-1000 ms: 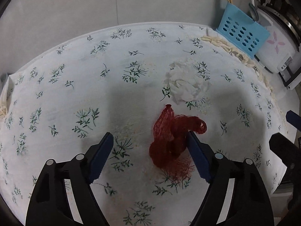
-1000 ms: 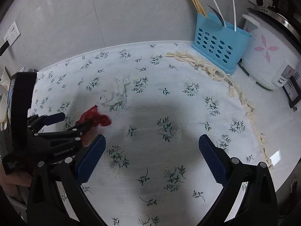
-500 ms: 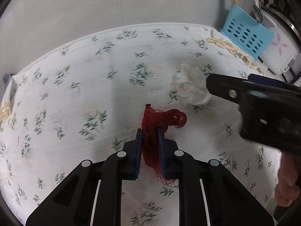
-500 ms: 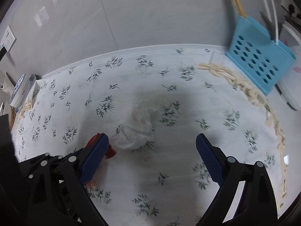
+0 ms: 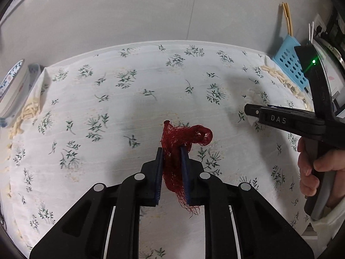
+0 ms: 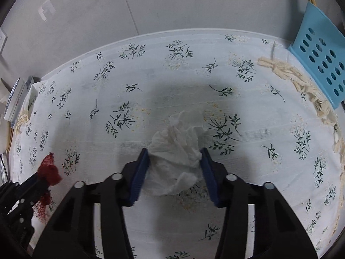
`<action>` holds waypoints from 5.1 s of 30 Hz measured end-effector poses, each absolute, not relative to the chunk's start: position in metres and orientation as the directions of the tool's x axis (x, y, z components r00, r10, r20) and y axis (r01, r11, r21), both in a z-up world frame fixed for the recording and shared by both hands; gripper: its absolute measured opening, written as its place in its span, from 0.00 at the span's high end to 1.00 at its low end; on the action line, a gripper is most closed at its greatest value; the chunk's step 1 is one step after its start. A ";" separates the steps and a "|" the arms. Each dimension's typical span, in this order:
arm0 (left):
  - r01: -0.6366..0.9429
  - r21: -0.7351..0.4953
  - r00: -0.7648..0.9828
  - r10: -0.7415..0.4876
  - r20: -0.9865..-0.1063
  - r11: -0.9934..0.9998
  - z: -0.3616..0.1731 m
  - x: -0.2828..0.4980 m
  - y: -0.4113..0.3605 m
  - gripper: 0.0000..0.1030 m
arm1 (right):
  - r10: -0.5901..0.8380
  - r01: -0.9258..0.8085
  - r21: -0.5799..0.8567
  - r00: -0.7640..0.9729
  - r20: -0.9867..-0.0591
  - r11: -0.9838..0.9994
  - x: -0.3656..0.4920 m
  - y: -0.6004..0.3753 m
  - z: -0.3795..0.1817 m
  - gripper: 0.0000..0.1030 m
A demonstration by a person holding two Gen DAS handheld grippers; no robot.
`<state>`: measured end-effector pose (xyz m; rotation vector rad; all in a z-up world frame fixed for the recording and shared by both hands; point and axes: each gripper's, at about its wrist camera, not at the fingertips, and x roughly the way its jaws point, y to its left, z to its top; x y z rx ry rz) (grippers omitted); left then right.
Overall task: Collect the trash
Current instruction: 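Grasp the red netting with the left tool while the right tool grasps the white tissue, then lift the red netting with the left tool while the right tool lifts the white tissue, then carry the red netting and white tissue over the black bin with both tools, then open the left tool to drop the red netting while the right tool drops the white tissue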
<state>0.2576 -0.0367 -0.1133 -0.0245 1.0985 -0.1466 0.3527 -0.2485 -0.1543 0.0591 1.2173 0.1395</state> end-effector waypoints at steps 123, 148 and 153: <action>0.123 -0.197 0.361 -0.229 -0.904 0.973 -0.153 -0.110 -0.117 0.86 | 0.257 -0.249 0.168 0.384 -0.887 0.954 -0.096 -0.306 -0.121 0.87; 0.155 -0.170 0.261 -0.207 -0.943 0.973 -0.258 -0.101 -0.137 0.85 | 0.262 -0.207 0.210 0.273 -0.925 0.956 -0.091 -0.313 -0.213 0.87; 0.179 -0.175 0.234 -0.215 -0.948 0.968 -0.270 -0.099 -0.149 0.80 | 0.253 -0.199 0.205 0.261 -0.931 0.958 -0.094 -0.317 -0.216 0.87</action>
